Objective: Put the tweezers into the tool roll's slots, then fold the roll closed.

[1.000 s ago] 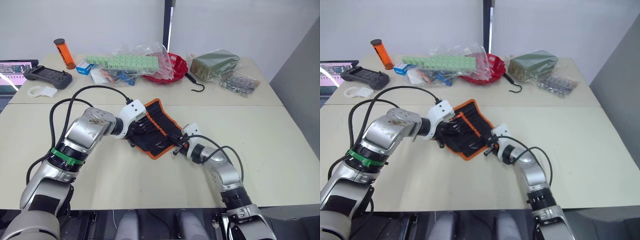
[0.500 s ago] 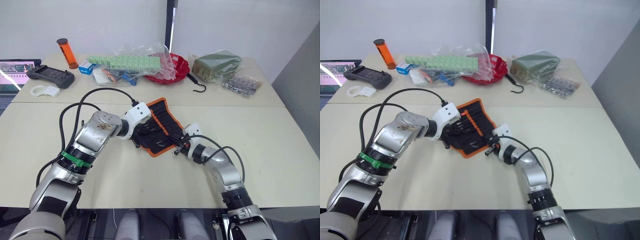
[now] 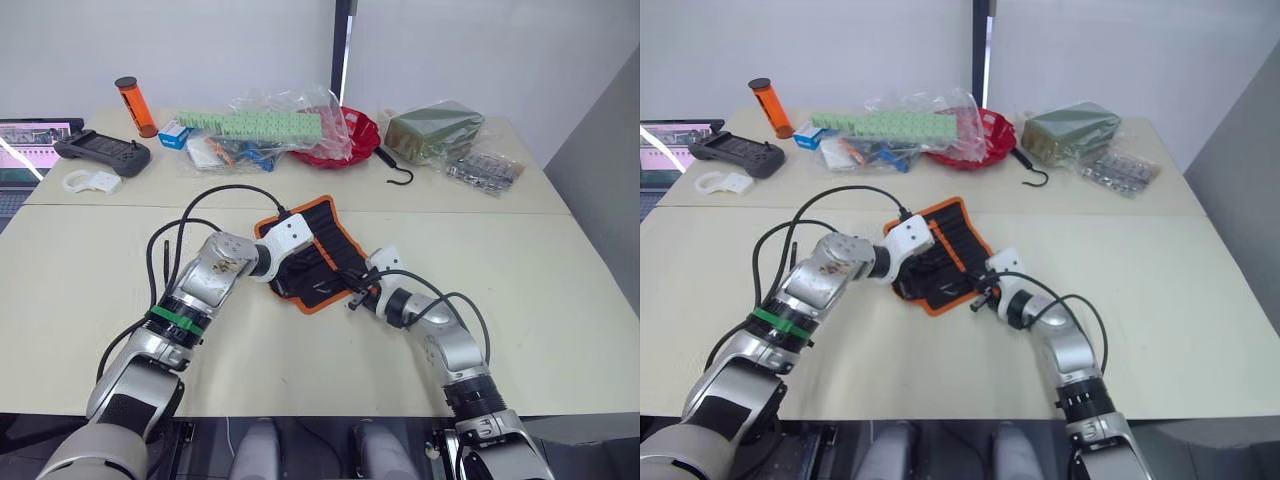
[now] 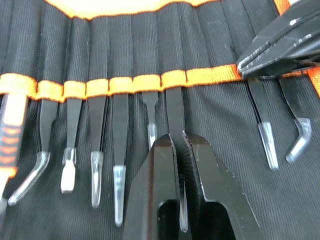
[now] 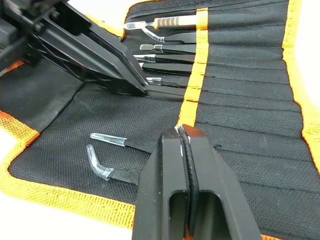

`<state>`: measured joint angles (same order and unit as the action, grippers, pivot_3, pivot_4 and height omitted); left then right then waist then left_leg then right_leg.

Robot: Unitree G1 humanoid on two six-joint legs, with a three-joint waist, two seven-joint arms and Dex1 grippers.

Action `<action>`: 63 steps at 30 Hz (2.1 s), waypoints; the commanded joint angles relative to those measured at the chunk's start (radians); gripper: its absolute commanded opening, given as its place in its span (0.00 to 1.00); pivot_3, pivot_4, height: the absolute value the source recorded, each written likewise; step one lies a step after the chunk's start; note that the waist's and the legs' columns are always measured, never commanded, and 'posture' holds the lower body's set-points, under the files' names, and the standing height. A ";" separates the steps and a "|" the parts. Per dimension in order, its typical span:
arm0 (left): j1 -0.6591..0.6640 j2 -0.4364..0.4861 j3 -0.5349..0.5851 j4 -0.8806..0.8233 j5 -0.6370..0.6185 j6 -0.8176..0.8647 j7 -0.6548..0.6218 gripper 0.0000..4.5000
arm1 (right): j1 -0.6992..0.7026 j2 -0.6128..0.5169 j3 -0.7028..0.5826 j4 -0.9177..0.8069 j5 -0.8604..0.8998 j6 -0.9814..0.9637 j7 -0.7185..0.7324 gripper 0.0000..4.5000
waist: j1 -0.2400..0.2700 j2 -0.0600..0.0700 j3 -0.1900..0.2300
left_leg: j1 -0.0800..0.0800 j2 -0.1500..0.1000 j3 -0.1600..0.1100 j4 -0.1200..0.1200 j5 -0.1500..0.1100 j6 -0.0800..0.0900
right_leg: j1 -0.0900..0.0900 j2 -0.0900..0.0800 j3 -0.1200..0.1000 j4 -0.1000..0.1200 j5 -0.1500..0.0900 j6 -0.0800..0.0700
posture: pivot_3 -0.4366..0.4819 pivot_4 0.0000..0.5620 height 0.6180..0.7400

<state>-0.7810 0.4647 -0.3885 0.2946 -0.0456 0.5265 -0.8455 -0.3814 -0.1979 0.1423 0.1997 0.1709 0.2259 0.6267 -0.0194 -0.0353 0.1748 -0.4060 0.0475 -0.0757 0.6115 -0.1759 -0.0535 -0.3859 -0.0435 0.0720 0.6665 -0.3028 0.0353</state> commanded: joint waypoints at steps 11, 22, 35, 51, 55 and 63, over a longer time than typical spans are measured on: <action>-0.079 -0.087 0.021 0.112 0.062 -0.109 -0.006 0.01 | 0.058 -0.012 0.022 0.015 -0.017 0.059 -0.011 0.00 | 0.005 0.000 0.000 | 0.000 0.000 0.000 0.001 0.000 0.000 | 0.001 0.000 0.000 0.000 0.000 0.000 | 0.48 0.27 1.00; -0.041 -0.006 0.148 -0.057 -0.013 0.072 -0.053 0.60 | 0.055 -0.013 0.024 0.027 -0.018 0.055 -0.014 0.00 | -0.007 0.000 0.000 | 0.000 0.000 0.000 0.000 0.000 0.000 | 0.000 0.000 0.000 0.000 0.000 0.001 | 0.48 0.27 1.00; 0.192 0.256 0.536 -0.397 -0.189 0.309 -0.009 0.99 | 0.032 -0.011 0.036 0.072 -0.030 0.037 -0.006 0.00 | -0.022 0.000 -0.001 | 0.001 0.000 -0.002 0.000 0.000 0.000 | 0.001 0.000 0.000 0.000 0.000 0.001 | 0.48 0.27 1.00; 0.995 0.061 1.311 -0.706 -0.320 0.232 0.171 0.99 | -0.058 0.010 0.037 0.206 -0.036 -0.040 0.008 0.00 | -0.039 -0.003 -0.003 | 0.017 0.002 0.001 -0.005 0.000 -0.001 | 0.015 -0.001 0.000 -0.003 -0.001 -0.003 | 0.48 0.27 1.00; 1.151 -0.070 1.360 -0.719 -0.354 0.113 0.180 0.99 | -0.064 0.017 0.041 0.225 -0.036 -0.055 0.010 0.00 | -0.031 -0.006 -0.005 | 0.019 0.003 0.001 -0.005 0.000 -0.001 | 0.016 -0.001 0.000 -0.003 -0.003 -0.005 | 0.48 0.27 1.00; 1.256 -0.153 1.343 -0.736 -0.439 0.046 0.236 0.99 | -0.056 0.014 0.050 0.228 -0.037 -0.059 0.025 0.00 | -0.025 -0.008 -0.006 | 0.018 0.003 0.001 -0.005 -0.001 -0.002 | 0.016 -0.001 0.000 -0.004 -0.010 -0.008 | 0.48 0.27 1.00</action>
<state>0.4690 0.3069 0.9461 -0.4038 -0.4591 0.6061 -0.6253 -0.4649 -0.1778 0.1732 0.3833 0.1693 0.1390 0.6503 -0.0448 -0.0429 0.1683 -0.3877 0.0502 -0.0750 0.6067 -0.1769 -0.0551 -0.3699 -0.0446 0.0725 0.6629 -0.3131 0.0270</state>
